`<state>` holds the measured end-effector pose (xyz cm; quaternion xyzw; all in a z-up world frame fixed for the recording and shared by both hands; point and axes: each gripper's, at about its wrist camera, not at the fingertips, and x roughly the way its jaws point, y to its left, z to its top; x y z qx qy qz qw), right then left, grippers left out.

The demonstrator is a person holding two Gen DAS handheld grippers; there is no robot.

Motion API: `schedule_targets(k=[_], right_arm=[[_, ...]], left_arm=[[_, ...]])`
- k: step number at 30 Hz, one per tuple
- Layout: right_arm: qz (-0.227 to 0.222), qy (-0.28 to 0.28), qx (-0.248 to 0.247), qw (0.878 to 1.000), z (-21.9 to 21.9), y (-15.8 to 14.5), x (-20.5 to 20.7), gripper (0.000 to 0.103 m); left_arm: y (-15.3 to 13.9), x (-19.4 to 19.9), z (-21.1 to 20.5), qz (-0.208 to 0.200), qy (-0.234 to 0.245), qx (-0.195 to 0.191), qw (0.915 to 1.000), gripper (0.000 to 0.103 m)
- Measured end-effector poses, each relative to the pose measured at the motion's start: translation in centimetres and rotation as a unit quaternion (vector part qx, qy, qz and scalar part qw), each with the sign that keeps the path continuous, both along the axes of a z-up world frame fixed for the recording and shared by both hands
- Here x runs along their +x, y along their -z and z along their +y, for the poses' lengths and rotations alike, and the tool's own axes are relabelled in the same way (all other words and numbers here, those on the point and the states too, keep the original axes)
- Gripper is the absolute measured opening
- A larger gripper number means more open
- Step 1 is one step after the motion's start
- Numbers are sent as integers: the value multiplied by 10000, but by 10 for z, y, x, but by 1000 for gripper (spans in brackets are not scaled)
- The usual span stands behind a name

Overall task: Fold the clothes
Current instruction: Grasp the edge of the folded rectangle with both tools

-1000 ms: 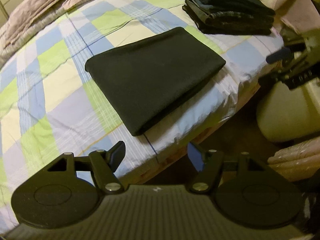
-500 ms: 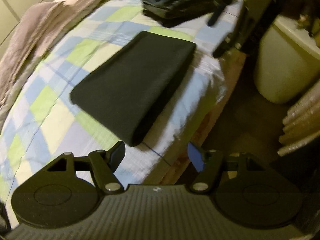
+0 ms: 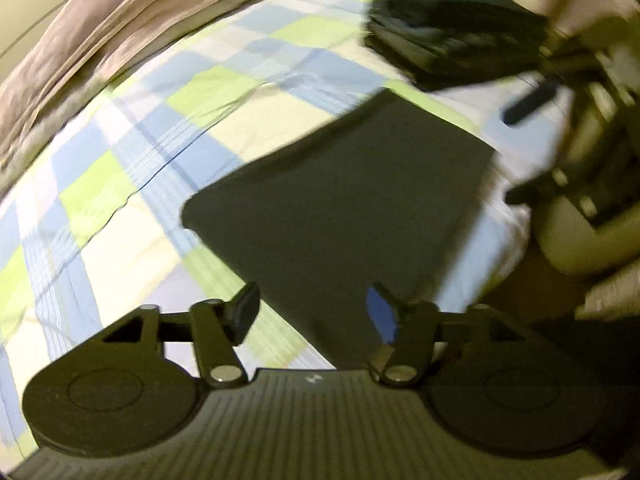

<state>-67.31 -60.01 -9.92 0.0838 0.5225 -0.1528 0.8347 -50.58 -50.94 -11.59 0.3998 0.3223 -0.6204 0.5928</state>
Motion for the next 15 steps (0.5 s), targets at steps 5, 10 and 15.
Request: schedule_targets(k=[5,10,15], right_arm=[[194,-267,100,9994,-51,28,33,48],[318,-487,98,9983,-113,62,56,48],[382,-500,568,9964,-163,105,73,38]], left_arm=[[20,30,-48,337,-590,134,9976,22],[53,56,-93,772,-1282,375,9880,22],[87,83,-119,1116,-1958,740,9715,18]])
